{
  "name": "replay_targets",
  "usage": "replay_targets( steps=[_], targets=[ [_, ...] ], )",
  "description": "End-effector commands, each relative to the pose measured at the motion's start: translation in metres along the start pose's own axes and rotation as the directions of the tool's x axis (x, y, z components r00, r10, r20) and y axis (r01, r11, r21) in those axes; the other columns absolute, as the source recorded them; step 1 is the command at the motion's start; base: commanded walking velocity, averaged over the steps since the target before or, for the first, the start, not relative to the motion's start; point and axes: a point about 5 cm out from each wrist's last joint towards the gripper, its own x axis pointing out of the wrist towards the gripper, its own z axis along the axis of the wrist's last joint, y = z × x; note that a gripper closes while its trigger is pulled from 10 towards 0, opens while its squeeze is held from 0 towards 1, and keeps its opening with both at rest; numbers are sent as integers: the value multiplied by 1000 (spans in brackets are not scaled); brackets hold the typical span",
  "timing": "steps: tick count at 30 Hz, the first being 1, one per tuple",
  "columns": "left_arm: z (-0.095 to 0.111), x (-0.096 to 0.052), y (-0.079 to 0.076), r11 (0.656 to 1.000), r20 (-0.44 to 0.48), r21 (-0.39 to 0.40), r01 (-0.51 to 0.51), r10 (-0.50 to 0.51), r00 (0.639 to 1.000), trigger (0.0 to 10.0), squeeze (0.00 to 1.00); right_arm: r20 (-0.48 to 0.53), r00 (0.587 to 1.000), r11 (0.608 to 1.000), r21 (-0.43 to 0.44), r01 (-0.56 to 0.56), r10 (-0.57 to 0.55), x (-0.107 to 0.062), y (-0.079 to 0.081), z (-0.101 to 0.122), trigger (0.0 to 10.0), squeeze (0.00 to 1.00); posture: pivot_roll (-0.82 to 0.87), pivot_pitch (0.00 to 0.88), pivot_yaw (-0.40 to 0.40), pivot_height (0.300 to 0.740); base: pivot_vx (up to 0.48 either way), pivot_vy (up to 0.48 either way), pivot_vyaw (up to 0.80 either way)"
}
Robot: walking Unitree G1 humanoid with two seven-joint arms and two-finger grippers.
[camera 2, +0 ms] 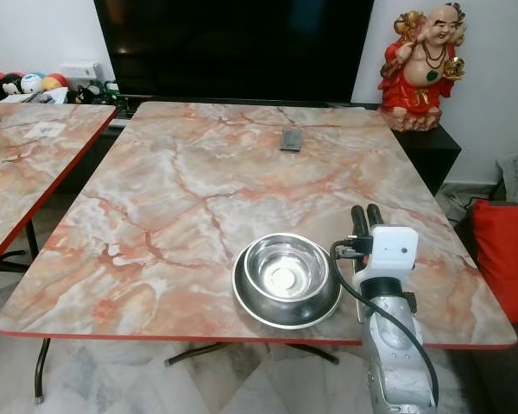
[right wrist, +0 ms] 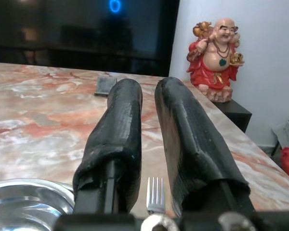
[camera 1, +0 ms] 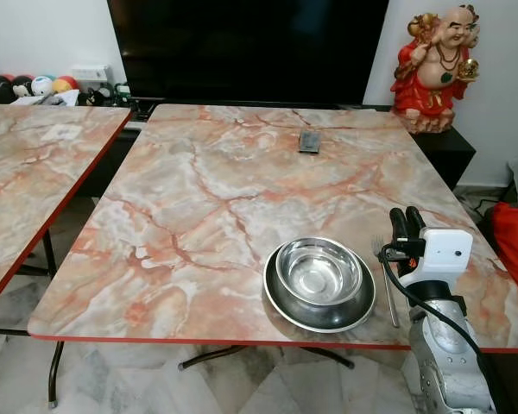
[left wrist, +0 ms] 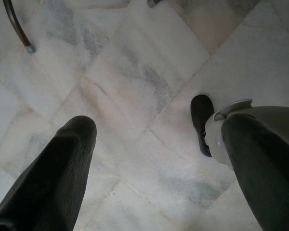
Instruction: Setting the table
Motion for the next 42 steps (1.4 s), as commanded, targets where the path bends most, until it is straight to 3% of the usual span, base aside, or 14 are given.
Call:
replay_targets(
  steps=[1,42],
  targets=[
    [-8,-2,-3,1000,-31,-4,10,-10,999,10000,0,24,1000,1000,1,-9,9,0,4,4,10000,0,-14,2,-12,740,0,480,0],
    [-8,-2,-4,1000,-23,-25,1,-2,1000,10000,0,20,999,999,12,-50,49,0,19,4,10000,0,-2,29,-18,740,0,480,0]
  ],
)
